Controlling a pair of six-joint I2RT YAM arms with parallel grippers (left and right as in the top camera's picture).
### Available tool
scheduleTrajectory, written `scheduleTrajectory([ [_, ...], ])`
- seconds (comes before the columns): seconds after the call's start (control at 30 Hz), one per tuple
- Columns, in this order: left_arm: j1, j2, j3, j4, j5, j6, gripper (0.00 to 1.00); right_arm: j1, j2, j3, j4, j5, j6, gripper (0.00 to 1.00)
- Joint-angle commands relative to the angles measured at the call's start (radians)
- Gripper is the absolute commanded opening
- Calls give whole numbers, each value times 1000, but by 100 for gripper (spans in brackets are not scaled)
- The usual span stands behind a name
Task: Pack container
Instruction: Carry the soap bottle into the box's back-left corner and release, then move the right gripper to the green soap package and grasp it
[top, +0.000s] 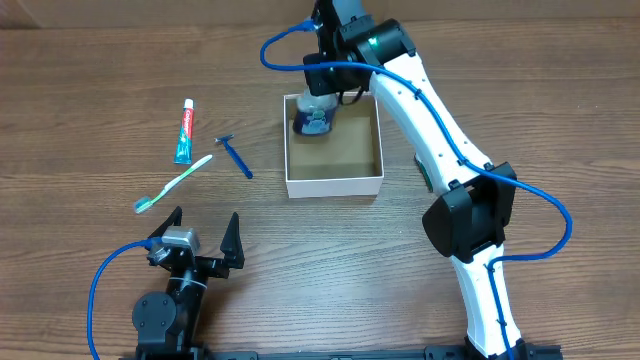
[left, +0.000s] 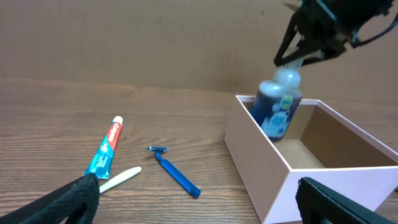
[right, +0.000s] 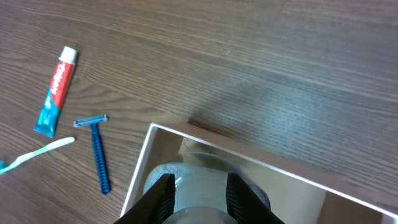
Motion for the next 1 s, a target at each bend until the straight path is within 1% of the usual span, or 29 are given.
scheduleTrajectory([
  [0.0,11,-10,-3,0,-3,11,100,10,-8,-48,54,-6,7,28],
  [0.17,11,-10,-3,0,-3,11,100,20,-8,-66,99,-6,7,28],
  [0.23,11,-10,-3,0,-3,11,100,37,-4,-66,111,-6,7,30],
  [0.27,11,-10,-3,0,-3,11,100,43,-2,-66,114,-6,7,33],
  [0.47,11,-10,-3,0,-3,11,100,63,21,-66,125,-5,7,34],
  [0.5,11,-10,-3,0,-3,11,100,63,21,-66,129,-5,7,38],
  [0.57,11,-10,-3,0,-3,11,100,63,21,-66,132,-5,7,51],
  [0.6,11,-10,-3,0,-3,11,100,63,21,-66,132,-5,7,53],
  [0.67,11,-10,-3,0,-3,11,100,61,21,-66,134,7,7,60],
  [0.77,11,-10,-3,0,-3,11,100,60,21,-58,131,63,7,68],
  [0.8,11,-10,-3,0,-3,11,100,53,21,-45,123,86,6,72],
  [0.83,11,-10,-3,0,-3,11,100,42,21,-16,103,89,6,76],
  [0.9,11,-10,-3,0,-3,11,100,13,19,60,50,88,7,79],
  [0.97,11,-10,-3,0,-3,11,100,-24,15,172,-36,87,7,82],
])
